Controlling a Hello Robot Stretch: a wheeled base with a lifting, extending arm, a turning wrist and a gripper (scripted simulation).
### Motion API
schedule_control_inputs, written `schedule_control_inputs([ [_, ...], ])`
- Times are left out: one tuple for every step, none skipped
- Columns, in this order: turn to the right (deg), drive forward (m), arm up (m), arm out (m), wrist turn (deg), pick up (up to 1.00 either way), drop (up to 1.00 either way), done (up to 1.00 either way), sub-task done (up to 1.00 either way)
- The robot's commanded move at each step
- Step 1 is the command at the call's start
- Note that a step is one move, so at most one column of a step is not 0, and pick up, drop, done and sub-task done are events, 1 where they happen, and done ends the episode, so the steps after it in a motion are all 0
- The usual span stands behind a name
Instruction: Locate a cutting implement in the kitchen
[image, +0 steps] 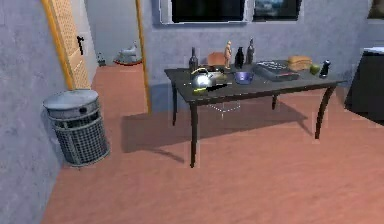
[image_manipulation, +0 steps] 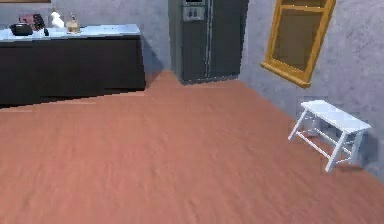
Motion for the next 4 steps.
schedule_control_inputs([
  [0.0, 0.5, 0.0, 0.0, 0.0, 0.0, 0.0, 0.0, 0.0],
  [-9.0, 0.0, 0.0, 0.0, 0.0, 0.0, 0.0, 0.0, 0.0],
  [0.0, 0.4, 0.0, 0.0, 0.0, 0.0, 0.0, 0.0, 0.0],
  [18.0, 0.0, 0.0, 0.0, 0.0, 0.0, 0.0, 0.0, 0.0],
])
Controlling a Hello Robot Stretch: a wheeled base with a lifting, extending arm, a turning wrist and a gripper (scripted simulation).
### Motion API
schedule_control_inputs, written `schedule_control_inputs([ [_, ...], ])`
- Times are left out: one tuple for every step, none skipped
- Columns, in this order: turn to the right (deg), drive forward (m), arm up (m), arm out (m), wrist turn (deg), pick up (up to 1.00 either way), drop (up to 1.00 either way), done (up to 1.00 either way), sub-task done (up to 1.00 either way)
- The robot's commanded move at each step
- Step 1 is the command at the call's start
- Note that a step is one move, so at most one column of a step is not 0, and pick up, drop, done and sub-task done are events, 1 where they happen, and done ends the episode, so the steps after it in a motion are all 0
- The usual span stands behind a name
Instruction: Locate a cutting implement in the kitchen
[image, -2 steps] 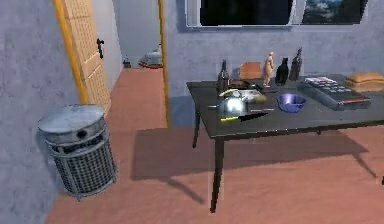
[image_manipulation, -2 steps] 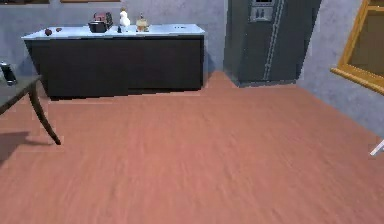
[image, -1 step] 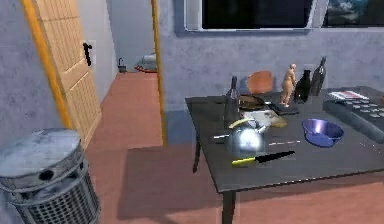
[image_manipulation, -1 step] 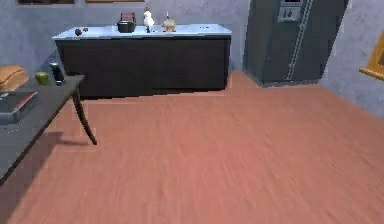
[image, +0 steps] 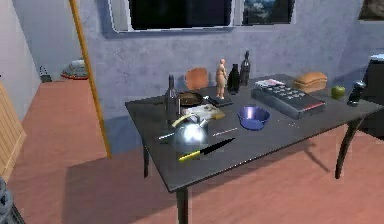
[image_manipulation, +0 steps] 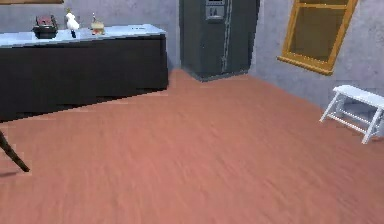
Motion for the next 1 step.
schedule_control_inputs([
  [0.0, 0.0, 0.0, 0.0, 0.0, 0.0, 0.0, 1.0, 0.0],
])
